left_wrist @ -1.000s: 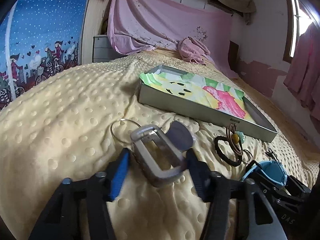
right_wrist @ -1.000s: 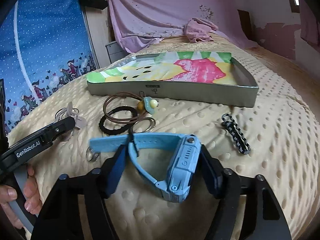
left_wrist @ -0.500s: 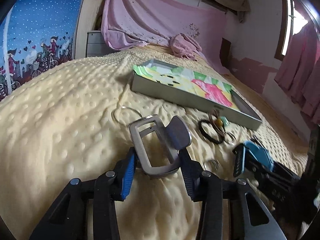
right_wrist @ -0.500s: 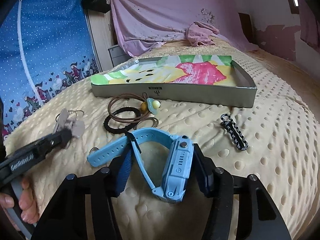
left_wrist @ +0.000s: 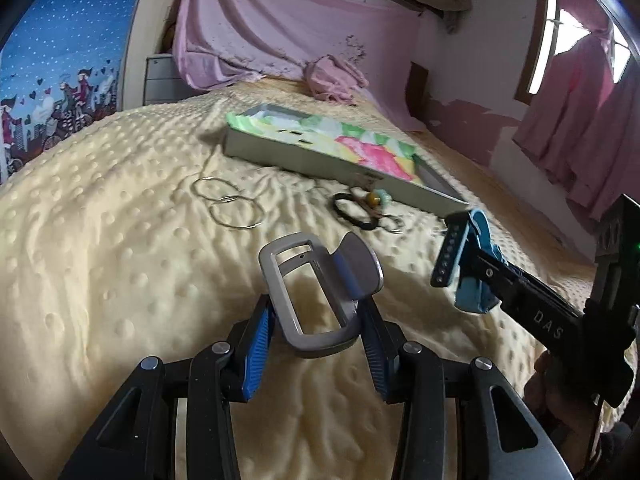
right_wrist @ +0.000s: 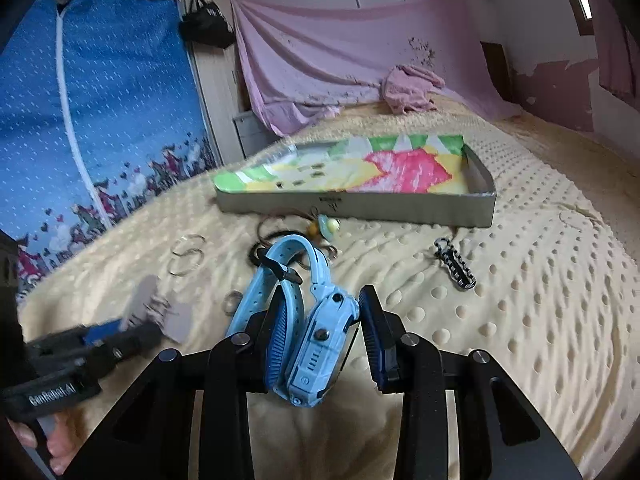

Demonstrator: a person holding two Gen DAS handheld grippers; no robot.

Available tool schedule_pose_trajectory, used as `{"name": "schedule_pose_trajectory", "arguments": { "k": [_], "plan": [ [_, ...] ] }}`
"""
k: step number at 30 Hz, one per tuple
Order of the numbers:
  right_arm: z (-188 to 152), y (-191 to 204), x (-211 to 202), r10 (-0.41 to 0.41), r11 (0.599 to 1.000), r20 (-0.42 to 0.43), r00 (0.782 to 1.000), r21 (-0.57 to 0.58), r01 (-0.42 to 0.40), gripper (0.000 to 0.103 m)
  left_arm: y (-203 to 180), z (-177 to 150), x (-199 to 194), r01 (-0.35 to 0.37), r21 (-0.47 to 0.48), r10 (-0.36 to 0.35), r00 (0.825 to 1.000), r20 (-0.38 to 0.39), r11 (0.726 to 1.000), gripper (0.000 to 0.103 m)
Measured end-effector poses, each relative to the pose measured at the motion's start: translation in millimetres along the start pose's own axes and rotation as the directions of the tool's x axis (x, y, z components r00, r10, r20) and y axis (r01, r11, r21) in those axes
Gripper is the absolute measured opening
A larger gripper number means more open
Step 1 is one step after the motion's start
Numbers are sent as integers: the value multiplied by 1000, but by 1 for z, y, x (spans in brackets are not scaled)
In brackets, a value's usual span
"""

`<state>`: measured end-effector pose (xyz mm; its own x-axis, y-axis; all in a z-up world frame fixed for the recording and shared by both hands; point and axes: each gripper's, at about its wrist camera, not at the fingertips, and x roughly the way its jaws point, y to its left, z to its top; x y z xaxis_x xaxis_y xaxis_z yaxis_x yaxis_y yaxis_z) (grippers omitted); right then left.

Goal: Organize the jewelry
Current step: 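Lift both items over the grey tray and open both tools to release them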

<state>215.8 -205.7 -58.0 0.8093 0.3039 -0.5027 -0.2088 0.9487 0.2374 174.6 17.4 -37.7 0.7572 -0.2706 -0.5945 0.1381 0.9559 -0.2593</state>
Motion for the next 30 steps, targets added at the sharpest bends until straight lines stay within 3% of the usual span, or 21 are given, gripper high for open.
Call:
{"name": "schedule_pose_trajectory", "arguments": {
  "k": [9, 18, 23, 30],
  "plan": [
    [10, -11, -21, 22, 999, 88, 996, 27, -24, 31, -23, 30, 1, 69, 28, -71, 993, 92, 997, 40],
    [73, -42, 7, -24, 1000, 147, 989, 14, 22, 31, -22, 105, 44, 70, 20, -73, 979, 191, 997, 40],
    [112, -55, 44, -33, 999, 137, 990, 22, 30, 31, -12, 138, 84, 67, -15, -63, 982, 175, 998, 40],
    [130, -62, 108, -47, 998, 42, 998, 37, 45, 31, 0, 160, 145, 49, -47, -46, 997, 64, 998, 40]
  ]
}}
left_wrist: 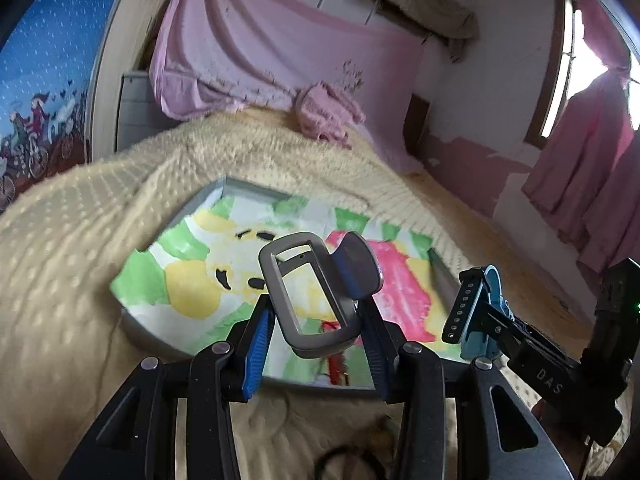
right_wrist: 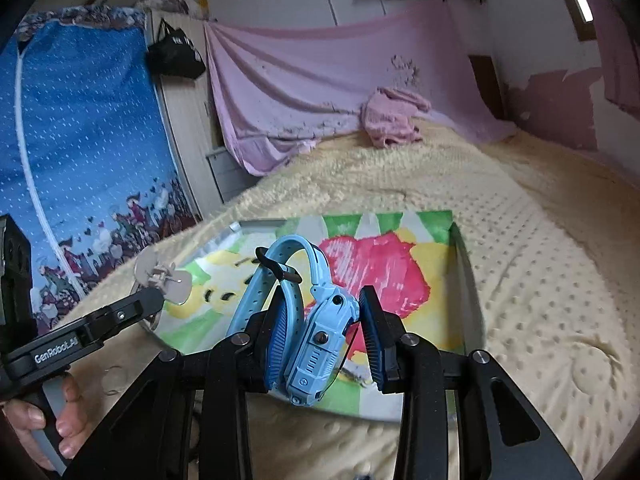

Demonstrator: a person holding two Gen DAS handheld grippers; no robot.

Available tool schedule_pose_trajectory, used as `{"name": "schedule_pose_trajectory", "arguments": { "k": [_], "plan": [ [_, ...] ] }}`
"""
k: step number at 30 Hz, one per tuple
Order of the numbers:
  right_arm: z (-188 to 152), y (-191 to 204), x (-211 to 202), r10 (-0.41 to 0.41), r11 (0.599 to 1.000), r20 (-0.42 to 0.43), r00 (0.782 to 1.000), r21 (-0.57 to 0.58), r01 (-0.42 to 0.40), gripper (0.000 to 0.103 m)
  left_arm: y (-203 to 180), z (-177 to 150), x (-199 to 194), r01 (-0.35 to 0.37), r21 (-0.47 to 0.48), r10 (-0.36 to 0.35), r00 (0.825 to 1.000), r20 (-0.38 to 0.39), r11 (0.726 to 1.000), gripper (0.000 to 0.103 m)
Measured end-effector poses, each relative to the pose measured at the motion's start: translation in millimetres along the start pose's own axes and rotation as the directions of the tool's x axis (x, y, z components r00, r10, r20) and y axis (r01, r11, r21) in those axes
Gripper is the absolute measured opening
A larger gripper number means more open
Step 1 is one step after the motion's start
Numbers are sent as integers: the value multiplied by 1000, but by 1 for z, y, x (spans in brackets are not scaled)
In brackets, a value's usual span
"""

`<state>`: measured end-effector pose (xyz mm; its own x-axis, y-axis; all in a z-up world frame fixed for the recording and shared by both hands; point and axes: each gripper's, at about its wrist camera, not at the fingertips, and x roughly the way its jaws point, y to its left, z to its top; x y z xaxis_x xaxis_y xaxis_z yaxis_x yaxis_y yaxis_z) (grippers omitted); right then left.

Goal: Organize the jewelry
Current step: 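Lift both items over the grey tray and open both tools to release them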

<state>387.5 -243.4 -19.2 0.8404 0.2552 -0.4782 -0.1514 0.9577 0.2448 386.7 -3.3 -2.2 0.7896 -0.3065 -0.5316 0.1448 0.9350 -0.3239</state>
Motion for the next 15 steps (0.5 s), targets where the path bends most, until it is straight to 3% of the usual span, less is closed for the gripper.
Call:
{"name": "schedule_pose_trajectory", "arguments": {
  "k": [7, 15],
  "plan": [
    [-11, 3, 41, -19, 1000, -98, 995, -7, 18, 31, 7, 1, 34, -18, -6, 17, 992, -125, 1000, 40],
    [-21, 4, 62, -36, 999, -190, 981, -22, 33, 35, 5, -3, 35, -25, 12, 27, 990, -136, 1000, 41]
  ]
}}
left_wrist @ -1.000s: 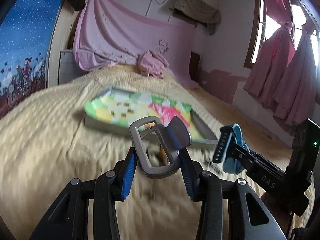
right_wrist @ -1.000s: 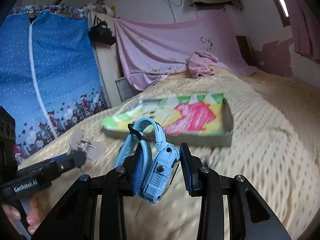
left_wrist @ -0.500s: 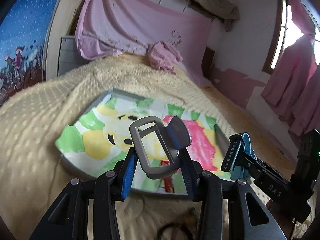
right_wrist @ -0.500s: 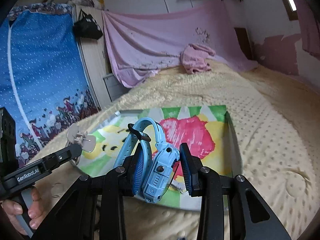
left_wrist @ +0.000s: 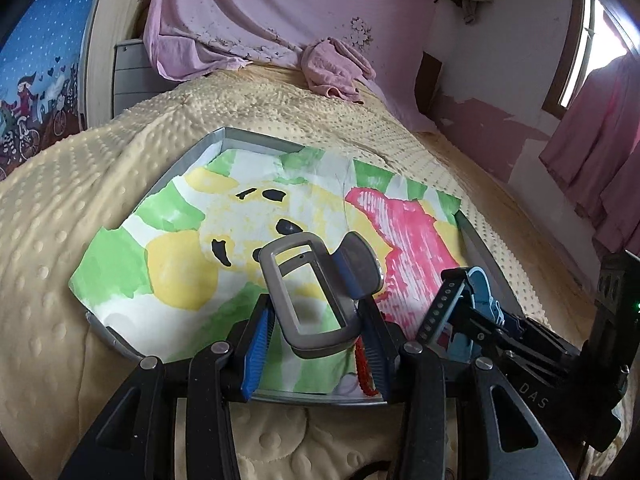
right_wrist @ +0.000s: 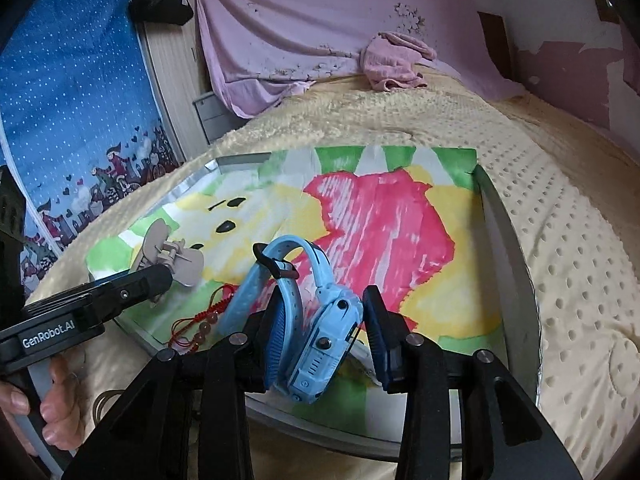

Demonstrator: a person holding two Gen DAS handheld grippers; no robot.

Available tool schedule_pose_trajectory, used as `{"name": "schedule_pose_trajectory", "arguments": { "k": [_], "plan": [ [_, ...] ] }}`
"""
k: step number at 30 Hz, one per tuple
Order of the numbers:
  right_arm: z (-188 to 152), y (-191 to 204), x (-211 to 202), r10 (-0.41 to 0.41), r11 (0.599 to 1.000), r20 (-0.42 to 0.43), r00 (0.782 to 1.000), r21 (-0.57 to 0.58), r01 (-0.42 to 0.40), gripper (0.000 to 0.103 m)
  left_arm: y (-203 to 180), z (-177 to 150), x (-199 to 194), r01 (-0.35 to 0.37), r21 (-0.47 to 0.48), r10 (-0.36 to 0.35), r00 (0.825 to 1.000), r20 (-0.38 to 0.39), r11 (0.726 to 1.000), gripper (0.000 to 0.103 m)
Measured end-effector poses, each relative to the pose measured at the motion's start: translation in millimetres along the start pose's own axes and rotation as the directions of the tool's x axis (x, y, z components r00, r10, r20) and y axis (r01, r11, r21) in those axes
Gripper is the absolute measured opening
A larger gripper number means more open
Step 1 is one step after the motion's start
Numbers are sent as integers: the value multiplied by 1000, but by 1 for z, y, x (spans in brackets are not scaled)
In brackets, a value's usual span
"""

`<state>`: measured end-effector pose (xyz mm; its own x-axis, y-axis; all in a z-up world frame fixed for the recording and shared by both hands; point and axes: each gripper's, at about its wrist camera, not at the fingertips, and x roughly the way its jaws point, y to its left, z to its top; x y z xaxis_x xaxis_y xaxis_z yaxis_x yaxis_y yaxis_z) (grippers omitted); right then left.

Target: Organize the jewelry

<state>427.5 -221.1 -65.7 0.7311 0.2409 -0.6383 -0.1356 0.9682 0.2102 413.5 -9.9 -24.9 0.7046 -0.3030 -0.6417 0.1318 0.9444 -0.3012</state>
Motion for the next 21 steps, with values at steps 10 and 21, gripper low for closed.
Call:
{"name": "schedule_pose_trajectory", "arguments": {
  "k": [10, 21],
  "plan": [
    [-6, -5, -22, 5, 1000, 56, 998, 25, -6, 55, 5, -8, -21, 18, -41, -16, 998, 57, 999, 58],
    [-20, -5, -99, 32, 999, 265, 964, 12, -37, 73, -6, -32, -95, -27, -17, 31, 964, 263, 999, 90]
  ]
}}
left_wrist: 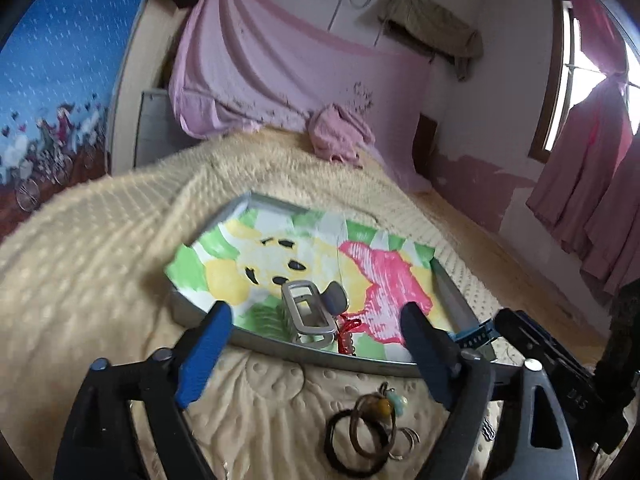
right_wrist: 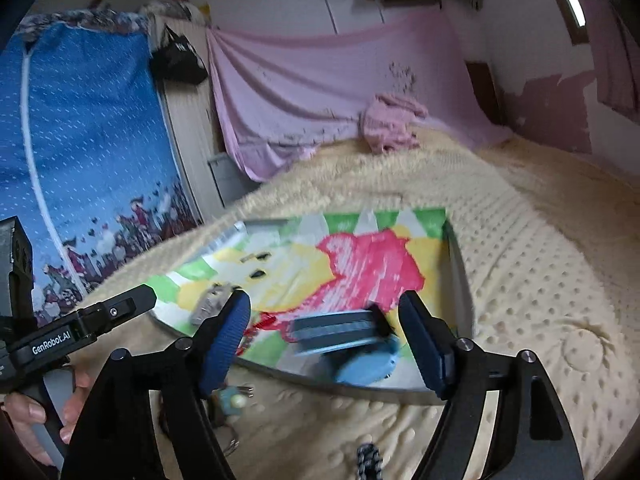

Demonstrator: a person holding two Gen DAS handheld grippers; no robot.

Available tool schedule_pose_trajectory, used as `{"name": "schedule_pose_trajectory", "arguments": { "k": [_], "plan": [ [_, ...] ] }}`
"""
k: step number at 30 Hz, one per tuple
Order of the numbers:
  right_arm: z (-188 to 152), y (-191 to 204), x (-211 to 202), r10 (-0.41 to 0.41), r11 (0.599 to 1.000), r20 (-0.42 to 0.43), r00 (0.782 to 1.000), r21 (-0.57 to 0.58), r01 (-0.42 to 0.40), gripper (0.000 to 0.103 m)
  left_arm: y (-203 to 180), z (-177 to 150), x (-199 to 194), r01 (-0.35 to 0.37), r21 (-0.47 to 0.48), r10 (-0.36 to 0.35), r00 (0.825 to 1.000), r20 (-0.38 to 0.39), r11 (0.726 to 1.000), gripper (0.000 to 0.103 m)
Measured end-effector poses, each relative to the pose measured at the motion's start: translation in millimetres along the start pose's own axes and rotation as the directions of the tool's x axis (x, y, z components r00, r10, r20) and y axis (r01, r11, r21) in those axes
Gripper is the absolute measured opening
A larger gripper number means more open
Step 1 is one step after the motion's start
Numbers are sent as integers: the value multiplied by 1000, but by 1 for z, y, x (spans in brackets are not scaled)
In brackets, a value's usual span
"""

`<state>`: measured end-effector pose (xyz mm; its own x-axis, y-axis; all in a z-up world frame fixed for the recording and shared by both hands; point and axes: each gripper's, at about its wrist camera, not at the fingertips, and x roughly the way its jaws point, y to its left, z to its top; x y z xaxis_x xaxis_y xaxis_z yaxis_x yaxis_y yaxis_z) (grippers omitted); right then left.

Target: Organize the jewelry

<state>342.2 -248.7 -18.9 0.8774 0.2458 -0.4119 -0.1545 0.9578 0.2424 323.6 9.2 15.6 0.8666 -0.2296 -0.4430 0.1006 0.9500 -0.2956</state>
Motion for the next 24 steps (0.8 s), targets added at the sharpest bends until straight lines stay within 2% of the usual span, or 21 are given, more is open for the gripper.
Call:
{"name": "schedule_pose_trajectory", "arguments": {
  "k": [4, 7, 11, 24],
  "plan": [
    [-3, 3, -41, 4, 1000, 103, 995, -27, -1, 84, -5, -4, -32, -9, 13, 7, 996, 88, 1000, 102],
    [-5, 5, -70, 0, 999, 165, 986, -46, 8, 91, -11, -12, -59, -18, 32, 13, 987, 160, 999, 103],
    [-10, 13, -109, -4, 995, 237, 972, -94, 27, 96, -16, -21, -84, -39, 57, 27, 979, 203, 998, 103],
    [-34, 35, -193, -12, 980, 329, 944, -185, 77, 97, -23, -66, -143, -90, 110, 58, 964, 259, 990, 103]
  ]
}}
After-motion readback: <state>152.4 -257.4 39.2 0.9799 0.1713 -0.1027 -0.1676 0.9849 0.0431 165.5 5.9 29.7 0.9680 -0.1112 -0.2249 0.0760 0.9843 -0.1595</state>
